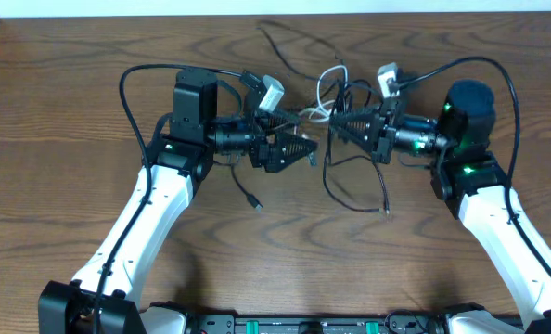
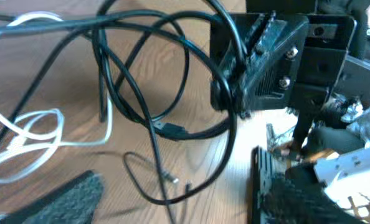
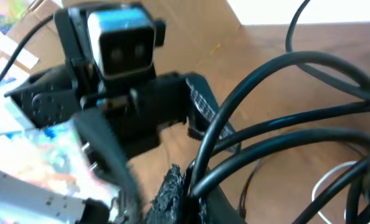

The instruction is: Untangle cables

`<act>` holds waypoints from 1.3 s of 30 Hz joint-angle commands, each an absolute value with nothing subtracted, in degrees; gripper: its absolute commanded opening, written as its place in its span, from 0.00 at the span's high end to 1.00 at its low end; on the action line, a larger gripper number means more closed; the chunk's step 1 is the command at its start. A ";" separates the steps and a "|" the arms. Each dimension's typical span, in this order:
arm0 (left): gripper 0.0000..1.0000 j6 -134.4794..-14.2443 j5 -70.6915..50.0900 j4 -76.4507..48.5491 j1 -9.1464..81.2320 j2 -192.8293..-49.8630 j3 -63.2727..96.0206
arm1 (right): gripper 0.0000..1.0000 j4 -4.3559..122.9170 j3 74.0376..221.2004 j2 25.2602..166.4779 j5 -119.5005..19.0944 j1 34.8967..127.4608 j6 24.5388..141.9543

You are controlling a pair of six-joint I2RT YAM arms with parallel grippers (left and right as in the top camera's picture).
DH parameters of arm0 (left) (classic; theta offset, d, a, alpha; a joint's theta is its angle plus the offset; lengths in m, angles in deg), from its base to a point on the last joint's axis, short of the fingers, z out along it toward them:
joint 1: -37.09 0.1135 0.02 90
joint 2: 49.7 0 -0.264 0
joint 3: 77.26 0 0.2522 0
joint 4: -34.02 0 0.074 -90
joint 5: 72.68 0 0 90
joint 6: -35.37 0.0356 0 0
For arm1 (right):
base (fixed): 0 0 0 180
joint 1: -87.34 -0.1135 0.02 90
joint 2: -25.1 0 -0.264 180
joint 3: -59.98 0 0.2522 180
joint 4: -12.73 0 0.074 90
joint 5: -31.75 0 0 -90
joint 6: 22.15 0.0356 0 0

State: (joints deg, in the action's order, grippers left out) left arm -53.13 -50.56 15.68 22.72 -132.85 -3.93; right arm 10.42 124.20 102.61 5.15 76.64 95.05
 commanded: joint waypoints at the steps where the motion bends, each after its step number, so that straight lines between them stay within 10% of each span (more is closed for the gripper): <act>1: 0.10 -52.78 -52.86 17.67 22.76 -133.01 -4.02 | 0.99 3.88 125.07 101.83 0.32 77.06 104.29; 21: 0.10 -52.91 -39.52 27.24 14.98 -133.03 -4.02 | 0.99 -2.26 125.07 101.83 3.88 74.28 111.40; 24: 0.42 -52.91 -39.55 27.24 14.98 -133.03 -4.02 | 0.99 -4.66 125.07 101.83 6.42 73.58 112.16; 26: 0.90 -52.91 -39.55 27.22 14.98 -133.03 -4.02 | 0.99 -4.95 125.07 101.83 6.85 73.43 112.14; 39: 0.92 -52.93 -39.59 28.13 15.29 -133.01 -4.02 | 0.99 -2.32 125.05 101.87 5.74 76.77 107.73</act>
